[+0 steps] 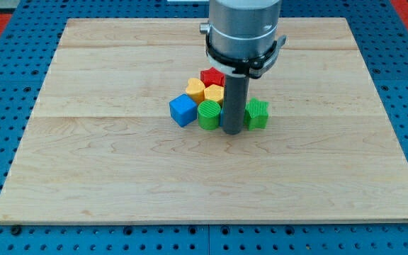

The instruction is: Move the green star into the red circle

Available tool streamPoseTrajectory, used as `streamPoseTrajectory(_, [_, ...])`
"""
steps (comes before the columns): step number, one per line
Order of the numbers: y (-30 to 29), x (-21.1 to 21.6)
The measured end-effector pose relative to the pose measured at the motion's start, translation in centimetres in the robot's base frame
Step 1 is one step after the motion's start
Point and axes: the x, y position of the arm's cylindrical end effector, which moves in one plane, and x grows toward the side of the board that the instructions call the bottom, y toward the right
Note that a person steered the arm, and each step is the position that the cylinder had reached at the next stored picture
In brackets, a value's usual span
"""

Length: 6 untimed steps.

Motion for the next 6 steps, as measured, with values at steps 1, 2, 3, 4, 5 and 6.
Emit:
streamPoseTrajectory(1, [1.7, 4.5])
streamPoseTrajectory(2, [5.7, 4.6])
streamPoseTrajectory(3, [6.7, -0.1])
streamPoseTrajectory(4, [5.0, -2.7])
streamPoseTrajectory(5, [7.0, -2.7])
streamPoseTrajectory(6, [7.7, -2.8])
